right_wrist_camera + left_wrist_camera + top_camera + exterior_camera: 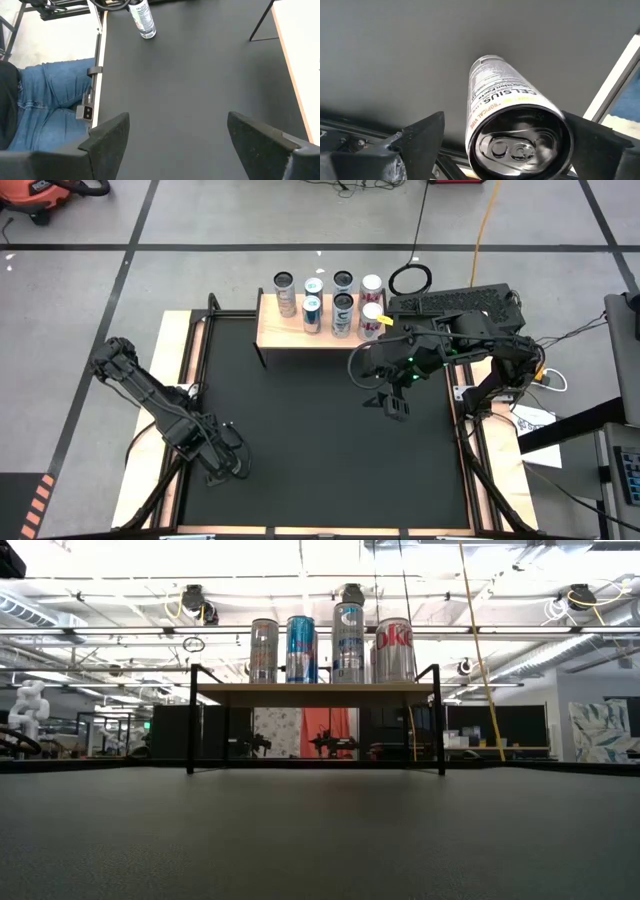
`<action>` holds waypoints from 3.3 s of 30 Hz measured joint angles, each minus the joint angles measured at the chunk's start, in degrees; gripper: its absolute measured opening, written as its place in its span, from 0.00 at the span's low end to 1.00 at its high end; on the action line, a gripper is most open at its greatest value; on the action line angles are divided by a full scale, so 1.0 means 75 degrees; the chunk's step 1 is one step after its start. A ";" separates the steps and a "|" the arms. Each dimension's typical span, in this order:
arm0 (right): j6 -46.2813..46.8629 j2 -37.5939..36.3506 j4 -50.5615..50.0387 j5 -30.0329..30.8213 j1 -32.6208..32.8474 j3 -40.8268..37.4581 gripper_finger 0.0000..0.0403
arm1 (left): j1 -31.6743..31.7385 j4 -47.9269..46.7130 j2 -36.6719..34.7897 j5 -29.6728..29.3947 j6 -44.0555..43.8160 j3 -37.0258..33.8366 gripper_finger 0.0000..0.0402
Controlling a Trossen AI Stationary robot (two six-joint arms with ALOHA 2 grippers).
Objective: Place canned beverage on shelf
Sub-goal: Put the white and black soda can on the shelf
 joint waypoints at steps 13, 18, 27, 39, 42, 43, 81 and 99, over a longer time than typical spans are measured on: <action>-0.0049 0.0000 -0.0015 0.0000 -0.0002 0.0000 0.79 | 0.0164 0.0088 -0.0012 0.0412 0.0822 -0.0546 0.62; -0.0052 0.0000 -0.0015 0.0000 -0.0002 0.0000 0.79 | 0.0426 0.0171 -0.0012 0.0368 0.1324 -0.0538 0.60; -0.0057 0.0000 -0.0015 0.0000 0.0000 0.0000 0.79 | 0.0562 0.0490 -0.0012 0.0194 0.2186 -0.0538 0.63; 0.0259 -0.0003 -0.0360 -0.0003 0.0000 0.0000 0.79 | 0.1907 -0.0639 0.0000 0.0289 0.3789 0.0545 0.63; 0.0265 -0.0003 -0.0586 0.0000 0.0000 0.0000 0.79 | 0.2424 -0.0995 0.0003 0.0277 0.4292 0.0942 0.63; 0.0286 -0.0003 -0.0646 -0.0002 0.0000 0.0000 0.79 | 0.2604 -0.1107 0.0000 0.0252 0.4425 0.1085 0.63; 0.1012 -0.0003 -0.0627 0.0831 0.0000 0.0000 0.79 | 0.7692 -0.2462 0.1983 -0.0583 0.9997 0.5744 0.63; 0.0892 -0.0003 -0.0621 0.0836 0.0000 0.0000 0.79 | 0.8599 -0.2479 0.2034 -0.1191 1.0206 0.6433 0.63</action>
